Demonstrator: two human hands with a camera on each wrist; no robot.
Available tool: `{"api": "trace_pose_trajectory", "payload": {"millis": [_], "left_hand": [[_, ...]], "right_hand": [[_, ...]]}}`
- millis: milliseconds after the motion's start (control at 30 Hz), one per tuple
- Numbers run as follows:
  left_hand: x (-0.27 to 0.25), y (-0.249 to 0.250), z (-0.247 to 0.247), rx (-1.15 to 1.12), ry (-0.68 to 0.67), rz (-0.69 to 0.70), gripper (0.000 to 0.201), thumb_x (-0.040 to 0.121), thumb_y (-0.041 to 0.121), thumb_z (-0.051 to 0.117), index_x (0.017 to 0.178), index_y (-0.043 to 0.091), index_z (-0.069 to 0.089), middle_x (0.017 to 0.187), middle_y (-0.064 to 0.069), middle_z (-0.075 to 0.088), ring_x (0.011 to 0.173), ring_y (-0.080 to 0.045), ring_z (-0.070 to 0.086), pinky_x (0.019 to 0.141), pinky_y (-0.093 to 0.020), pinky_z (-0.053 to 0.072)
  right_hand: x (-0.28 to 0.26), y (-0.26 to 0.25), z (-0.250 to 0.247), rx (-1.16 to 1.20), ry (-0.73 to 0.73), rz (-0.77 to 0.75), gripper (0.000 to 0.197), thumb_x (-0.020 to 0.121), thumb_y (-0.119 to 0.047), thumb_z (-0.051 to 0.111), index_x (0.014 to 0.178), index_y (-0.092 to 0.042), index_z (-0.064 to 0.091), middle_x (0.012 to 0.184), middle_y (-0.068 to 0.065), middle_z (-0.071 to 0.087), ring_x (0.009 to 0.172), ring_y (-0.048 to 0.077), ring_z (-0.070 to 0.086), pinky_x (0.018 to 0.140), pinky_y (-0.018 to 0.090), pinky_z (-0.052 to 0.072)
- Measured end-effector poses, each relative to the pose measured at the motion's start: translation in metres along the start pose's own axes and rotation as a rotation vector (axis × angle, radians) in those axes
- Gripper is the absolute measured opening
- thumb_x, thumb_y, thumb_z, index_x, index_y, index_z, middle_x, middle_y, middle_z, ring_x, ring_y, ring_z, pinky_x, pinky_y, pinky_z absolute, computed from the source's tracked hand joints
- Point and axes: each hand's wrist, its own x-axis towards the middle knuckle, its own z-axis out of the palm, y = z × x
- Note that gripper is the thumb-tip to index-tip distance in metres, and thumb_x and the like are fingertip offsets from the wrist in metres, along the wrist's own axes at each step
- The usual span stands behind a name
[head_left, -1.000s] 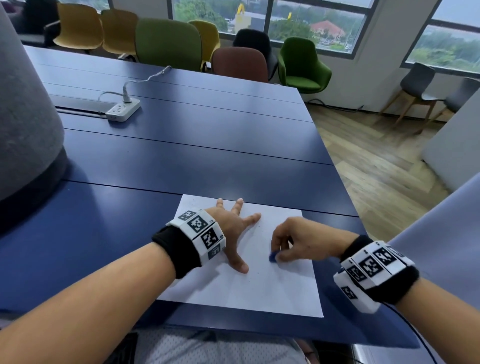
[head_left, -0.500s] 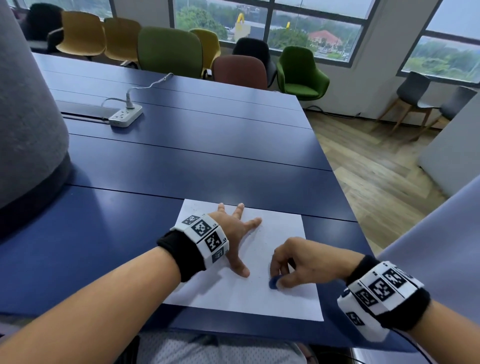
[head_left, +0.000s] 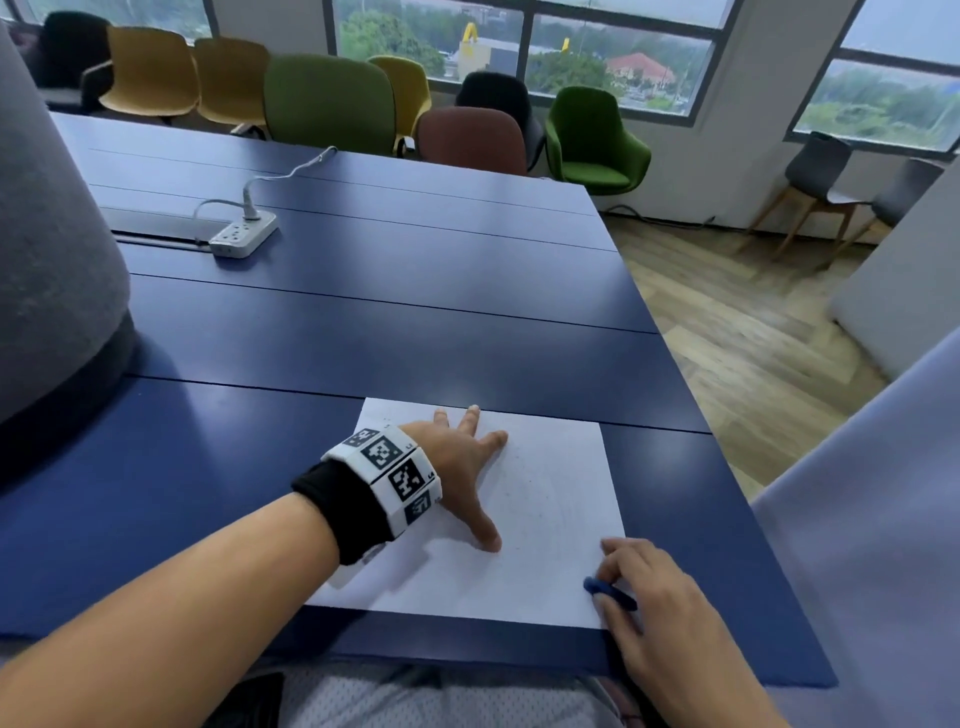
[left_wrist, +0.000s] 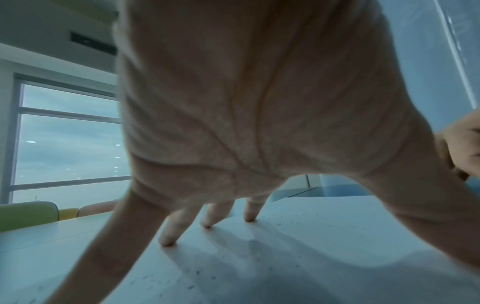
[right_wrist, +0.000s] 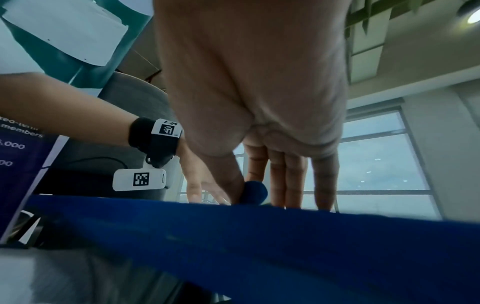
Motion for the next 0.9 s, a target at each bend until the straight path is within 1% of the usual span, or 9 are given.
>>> {"api": "trace_pose_trajectory", "payload": {"millis": [133, 267, 333, 433, 533, 633, 733, 833, 900], "left_hand": [[-0.020, 0.018, 0.013, 0.012, 0.095, 0.047, 0.094, 0.087, 0.055, 0.061, 0.155, 0.018, 0.008, 0.162, -0.004, -0.024, 0.150, -0.036, -0.012, 0.108, -0.064, 0.032], [-0.046, 0.061, 0.052, 0.059, 0.161, 0.243, 0.070, 0.103, 0.052, 0.020, 0.156, 0.019, -0.012, 0.158, -0.005, -0.031, 0.145, -0.028, -0.029, 0.113, -0.070, 0.003], [-0.048, 0.078, 0.077, 0.068, 0.158, 0.350, 0.079, 0.096, 0.067, 0.012, 0.157, 0.020, -0.006, 0.161, -0.003, -0.022, 0.147, -0.025, -0.025, 0.114, -0.069, 0.000], [-0.044, 0.081, 0.094, 0.051, 0.223, 0.322, 0.086, 0.092, 0.075, 0.007, 0.157, 0.020, 0.019, 0.165, 0.000, 0.004, 0.150, -0.030, 0.001, 0.112, -0.068, 0.018], [-0.038, 0.057, 0.101, -0.097, 0.207, 0.245, 0.098, 0.063, 0.083, -0.024, 0.148, 0.033, -0.026, 0.146, 0.016, -0.044, 0.142, -0.020, -0.036, 0.111, -0.055, -0.024], [-0.038, 0.025, 0.095, -0.190, 0.176, -0.044, 0.117, 0.036, 0.082, -0.044, 0.137, 0.025, -0.039, 0.139, 0.009, -0.053, 0.135, -0.019, -0.044, 0.110, -0.055, -0.026], [-0.039, 0.026, 0.093, -0.268, 0.221, -0.149, 0.121, 0.045, 0.082, -0.042, 0.143, 0.013, -0.030, 0.149, -0.006, -0.043, 0.138, -0.023, -0.041, 0.110, -0.056, -0.025], [-0.032, 0.062, 0.111, -0.083, 0.321, 0.101, 0.091, 0.091, 0.075, -0.001, 0.152, 0.017, 0.034, 0.160, -0.010, 0.027, 0.150, -0.027, 0.010, 0.108, -0.055, 0.014], [-0.036, 0.078, 0.111, -0.015, 0.306, 0.300, 0.081, 0.094, 0.074, 0.008, 0.154, 0.025, 0.029, 0.163, -0.003, 0.018, 0.150, -0.031, 0.011, 0.108, -0.057, 0.008]], "right_hand": [[-0.006, 0.000, 0.007, -0.013, 0.121, 0.001, 0.038, 0.061, -0.014, 0.089, 0.079, -0.028, 0.058, 0.096, -0.013, 0.069, 0.081, 0.011, 0.068, 0.073, 0.030, 0.056], [-0.007, 0.002, 0.008, 0.010, 0.191, 0.008, 0.028, 0.067, -0.023, 0.082, 0.079, -0.032, 0.058, 0.102, -0.017, 0.069, 0.091, 0.002, 0.064, 0.079, 0.032, 0.054], [-0.008, 0.003, 0.008, 0.043, 0.209, 0.015, 0.021, 0.068, -0.027, 0.074, 0.079, -0.034, 0.057, 0.104, -0.019, 0.068, 0.096, 0.000, 0.058, 0.079, 0.030, 0.052], [-0.009, 0.004, 0.008, 0.072, 0.186, 0.055, 0.030, 0.067, -0.022, 0.082, 0.080, -0.036, 0.059, 0.107, -0.022, 0.067, 0.097, 0.000, 0.057, 0.080, 0.028, 0.049], [-0.010, 0.001, 0.007, 0.102, 0.158, 0.106, 0.032, 0.067, -0.019, 0.085, 0.079, -0.036, 0.060, 0.108, -0.031, 0.059, 0.095, -0.002, 0.059, 0.082, 0.031, 0.050], [-0.010, -0.002, 0.008, 0.109, 0.139, 0.132, 0.024, 0.072, -0.024, 0.082, 0.081, -0.033, 0.062, 0.112, -0.029, 0.061, 0.097, 0.005, 0.061, 0.088, 0.036, 0.052], [-0.010, -0.002, 0.008, 0.118, 0.119, 0.153, 0.020, 0.075, -0.027, 0.081, 0.083, -0.033, 0.063, 0.116, -0.024, 0.064, 0.102, 0.010, 0.063, 0.088, 0.035, 0.052], [-0.010, -0.002, 0.008, 0.121, 0.122, 0.165, 0.028, 0.071, -0.023, 0.083, 0.080, -0.037, 0.060, 0.113, -0.030, 0.061, 0.100, 0.009, 0.064, 0.080, 0.028, 0.047], [-0.009, -0.002, 0.009, 0.123, 0.121, 0.164, 0.028, 0.070, -0.021, 0.083, 0.080, -0.036, 0.061, 0.112, -0.032, 0.059, 0.100, 0.010, 0.064, 0.080, 0.029, 0.048]]}}
